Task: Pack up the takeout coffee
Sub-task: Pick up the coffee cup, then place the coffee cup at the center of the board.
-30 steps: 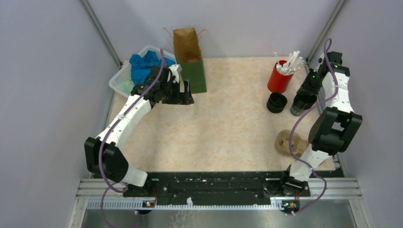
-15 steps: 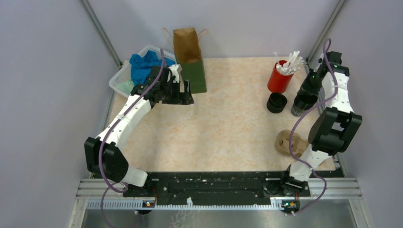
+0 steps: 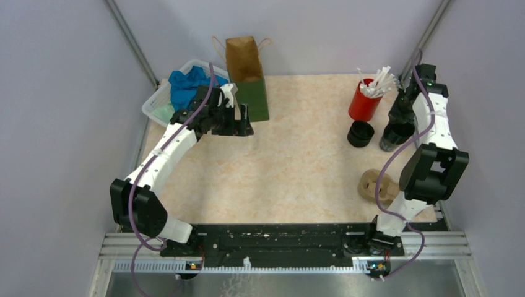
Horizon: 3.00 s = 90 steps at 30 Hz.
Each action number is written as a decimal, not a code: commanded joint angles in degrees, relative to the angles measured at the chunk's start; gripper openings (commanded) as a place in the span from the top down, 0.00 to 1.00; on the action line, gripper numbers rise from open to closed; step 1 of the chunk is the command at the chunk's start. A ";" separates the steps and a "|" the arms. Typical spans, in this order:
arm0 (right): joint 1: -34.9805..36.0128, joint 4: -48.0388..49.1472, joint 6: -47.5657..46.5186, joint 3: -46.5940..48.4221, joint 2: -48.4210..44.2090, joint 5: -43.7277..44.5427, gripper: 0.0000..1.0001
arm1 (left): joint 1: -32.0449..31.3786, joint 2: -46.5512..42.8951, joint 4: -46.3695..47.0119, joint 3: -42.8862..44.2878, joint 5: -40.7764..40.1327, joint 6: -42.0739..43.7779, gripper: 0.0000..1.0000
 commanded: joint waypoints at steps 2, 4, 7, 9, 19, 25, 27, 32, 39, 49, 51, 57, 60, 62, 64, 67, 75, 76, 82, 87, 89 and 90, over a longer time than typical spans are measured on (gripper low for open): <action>0.87 -2.23 -0.63 4.94 -2.23 5.15 1.00 | -0.16 -0.31 2.32 2.28 0.90 -0.17 0.02; 2.33 -2.63 -1.26 5.99 -2.24 7.89 1.00 | -0.20 -0.10 2.35 2.54 0.94 -0.18 0.02; 4.02 -3.37 -1.65 7.06 -1.82 11.23 1.00 | -0.18 0.15 2.42 2.70 1.05 -0.27 0.02; 4.77 -3.55 -1.81 7.12 -1.89 13.00 1.00 | -0.17 0.22 2.40 2.70 1.02 -0.33 0.02; 8.63 -4.13 -4.96 6.87 -2.92 19.82 1.00 | -0.18 0.54 2.43 2.72 1.23 -0.58 0.02; 8.76 -4.39 -5.39 5.70 -5.14 21.53 1.00 | -0.17 0.58 2.43 2.91 1.28 -0.67 0.02; 8.75 -4.53 -5.26 5.96 -5.93 21.39 1.00 | -0.17 0.70 2.58 3.07 1.45 -0.71 0.02; 8.76 -5.73 -5.17 7.35 -7.16 22.32 1.00 | -0.25 0.72 2.88 3.29 1.98 -1.22 0.02; 8.76 -5.84 -4.99 8.28 -9.08 23.02 1.00 | -0.23 0.92 3.33 3.53 2.34 -1.63 0.02; 9.51 -6.75 -5.73 12.65 -12.87 21.92 1.00 | -0.33 1.23 3.15 5.18 2.49 -2.69 0.02; 10.04 -6.18 -6.25 12.55 -14.36 21.21 1.00 | -0.33 0.74 3.13 5.37 2.44 -3.18 0.02; 17.37 -4.35 -8.41 9.22 -19.04 15.78 1.00 | -0.31 -3.03 2.24 4.39 2.99 -5.34 0.02; 25.56 -4.26 -8.09 6.24 -19.48 14.74 1.00 | -0.24 -6.21 0.58 3.25 1.86 -6.40 0.02; 31.59 -4.02 -7.31 4.11 -19.22 15.12 1.00 | -0.25 -8.34 -1.29 2.45 0.26 -6.73 0.02; 37.96 -3.21 -6.45 1.49 -18.48 16.40 1.00 | -0.24 -10.58 -3.15 1.68 -1.04 -6.77 0.02; 46.52 -2.01 -4.88 -1.76 -15.99 17.63 1.00 | -0.21 -13.89 -5.56 0.67 -2.76 -6.98 0.02; 64.95 -0.65 -3.40 -4.30 -3.78 25.20 1.00 | -0.18 -19.29 -9.39 -1.10 -3.85 -8.35 0.02; 66.23 -0.46 -3.23 -4.39 -2.53 25.69 1.00 | -0.16 -19.29 -9.64 -0.91 -3.90 -8.29 0.02; 69.84 1.77 -2.82 -6.35 1.22 26.12 1.00 | -0.16 -18.78 -10.14 -0.14 -3.42 -7.71 0.02; 71.11 2.03 -2.96 -7.32 2.65 24.95 1.00 | -0.16 -17.58 -10.32 0.55 -2.91 -7.08 0.02; 71.33 1.53 -3.13 -6.85 2.95 24.31 0.99 | -0.17 -16.92 -10.32 1.07 -2.66 -6.60 0.02; 71.34 1.25 -3.17 -6.54 3.01 23.93 0.95 | -0.16 -16.63 -10.28 1.25 -2.43 -6.39 0.02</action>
